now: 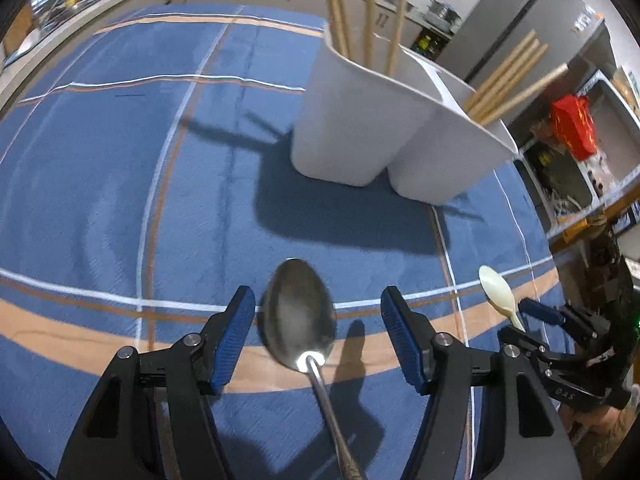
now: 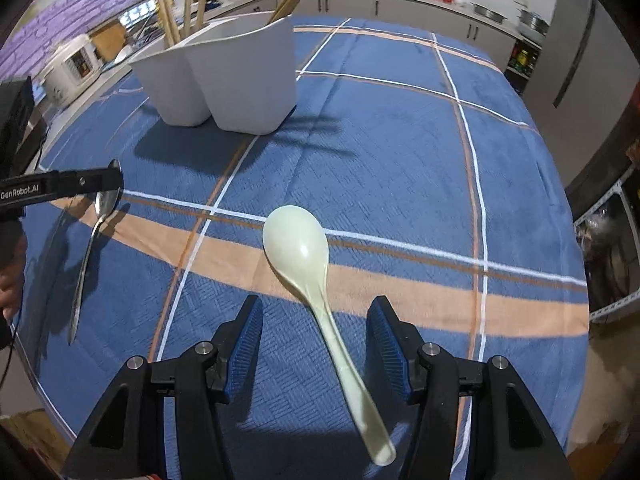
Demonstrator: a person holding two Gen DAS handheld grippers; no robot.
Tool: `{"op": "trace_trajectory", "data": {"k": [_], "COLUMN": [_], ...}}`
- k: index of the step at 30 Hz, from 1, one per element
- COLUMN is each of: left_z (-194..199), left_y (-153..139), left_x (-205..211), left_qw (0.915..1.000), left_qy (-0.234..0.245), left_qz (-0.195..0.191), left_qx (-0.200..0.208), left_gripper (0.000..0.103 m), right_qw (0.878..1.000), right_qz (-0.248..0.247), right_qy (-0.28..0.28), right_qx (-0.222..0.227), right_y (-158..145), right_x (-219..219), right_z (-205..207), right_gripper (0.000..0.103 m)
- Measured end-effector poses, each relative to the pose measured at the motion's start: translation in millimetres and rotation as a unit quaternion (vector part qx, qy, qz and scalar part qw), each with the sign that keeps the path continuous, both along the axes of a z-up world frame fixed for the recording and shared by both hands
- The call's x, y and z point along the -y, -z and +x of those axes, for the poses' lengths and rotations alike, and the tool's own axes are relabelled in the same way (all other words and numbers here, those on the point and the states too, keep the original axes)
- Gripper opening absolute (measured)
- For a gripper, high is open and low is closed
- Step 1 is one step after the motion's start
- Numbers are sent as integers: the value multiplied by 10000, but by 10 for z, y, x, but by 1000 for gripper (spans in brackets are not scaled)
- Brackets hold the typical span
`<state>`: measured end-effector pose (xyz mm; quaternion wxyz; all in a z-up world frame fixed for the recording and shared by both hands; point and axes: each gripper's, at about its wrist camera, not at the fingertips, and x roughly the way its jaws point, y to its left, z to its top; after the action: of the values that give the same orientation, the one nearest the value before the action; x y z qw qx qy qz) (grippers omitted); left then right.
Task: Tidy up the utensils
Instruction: 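Close the right gripper on the cream plastic spoon while the left grips the metal spoon, then lift both spoons and carry them above the caddy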
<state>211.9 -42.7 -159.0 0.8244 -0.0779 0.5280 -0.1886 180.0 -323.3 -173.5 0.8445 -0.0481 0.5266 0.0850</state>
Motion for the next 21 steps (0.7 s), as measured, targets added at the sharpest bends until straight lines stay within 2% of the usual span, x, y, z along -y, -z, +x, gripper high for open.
{"op": "trace_trajectory", "data": {"k": [1, 2, 3, 4, 6, 8, 14, 21], "left_z": [5, 5, 10, 11, 3, -22, -166, -269], "left_y": [4, 4, 13, 5, -25, -77, -227, -367], "left_x": [44, 75, 119, 140, 161, 197, 258, 149], "left_qw": [10000, 9998, 9996, 9997, 9998, 9998, 9990, 9985], "left_qy": [43, 68, 147, 189, 165, 147, 144, -81], "left_qz": [89, 169, 233, 173, 139, 98, 199, 63], "left_qx": [6, 20, -4, -16, 12, 94, 382, 546], "left_gripper": [41, 31, 13, 6, 5, 4, 2, 2], "right_qw": [9999, 9998, 9997, 9995, 9994, 9995, 9979, 9913], "right_qz": [-93, -63, -80, -102, -97, -30, 581, 1131], "right_qy": [-89, -169, -218, -280, -297, -260, 264, 634], "right_qx": [1, -18, -35, -79, -145, -150, -86, 235], "right_y": [-4, -12, -21, -33, -43, -50, -80, -254], "right_x": [-27, -44, -61, -84, -106, -96, 123, 301], "right_z": [7, 9, 18, 30, 58, 68, 28, -142], "right_gripper": [56, 51, 36, 17, 10, 10, 9, 9]}}
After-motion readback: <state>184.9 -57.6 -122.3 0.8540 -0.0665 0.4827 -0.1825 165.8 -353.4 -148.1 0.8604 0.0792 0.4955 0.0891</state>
